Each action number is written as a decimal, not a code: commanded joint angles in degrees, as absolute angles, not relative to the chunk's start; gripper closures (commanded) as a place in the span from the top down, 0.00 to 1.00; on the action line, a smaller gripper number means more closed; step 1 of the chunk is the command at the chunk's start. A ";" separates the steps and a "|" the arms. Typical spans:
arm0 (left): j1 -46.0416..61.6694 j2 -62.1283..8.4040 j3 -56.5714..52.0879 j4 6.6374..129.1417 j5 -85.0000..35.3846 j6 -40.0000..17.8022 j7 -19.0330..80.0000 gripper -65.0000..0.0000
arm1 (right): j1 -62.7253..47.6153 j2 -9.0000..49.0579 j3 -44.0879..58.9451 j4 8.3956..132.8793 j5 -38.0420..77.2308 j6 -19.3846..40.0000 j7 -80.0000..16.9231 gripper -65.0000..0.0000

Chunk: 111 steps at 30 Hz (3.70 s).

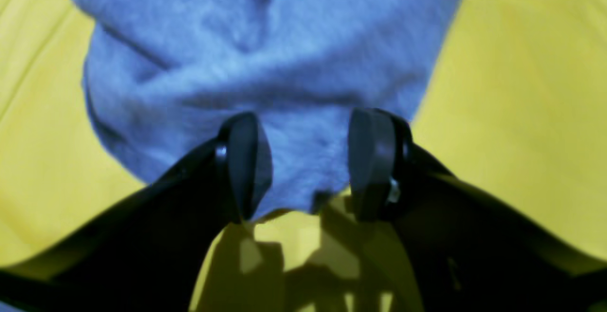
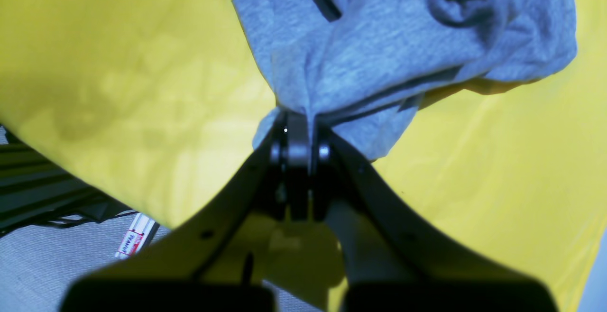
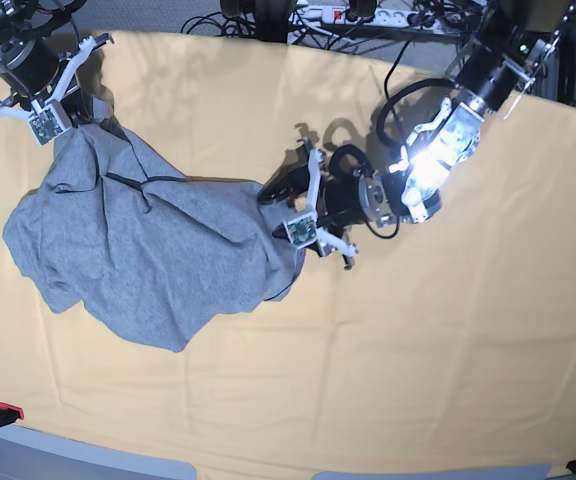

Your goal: Layout the t-shirt on the table in an organized manner, then fold the t-shirt properly

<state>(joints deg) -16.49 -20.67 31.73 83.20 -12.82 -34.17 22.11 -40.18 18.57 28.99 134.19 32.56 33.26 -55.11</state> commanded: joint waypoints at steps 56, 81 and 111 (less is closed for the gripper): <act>-47.35 -16.34 32.77 72.73 -20.27 -34.37 22.65 0.00 | -40.47 16.86 29.36 135.00 16.40 22.46 -49.04 0.00; -53.49 -2.24 32.75 46.52 -21.34 -24.43 13.89 0.58 | -40.49 15.09 29.36 135.00 16.67 25.08 -48.62 0.00; -57.45 -3.31 32.77 48.56 -85.00 -40.00 80.00 0.45 | -40.16 15.09 29.36 135.00 16.67 25.08 -46.04 0.00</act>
<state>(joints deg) -55.07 -3.66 33.30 47.59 -83.59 -39.70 80.82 -40.01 14.55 28.99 134.19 16.45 25.26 -47.37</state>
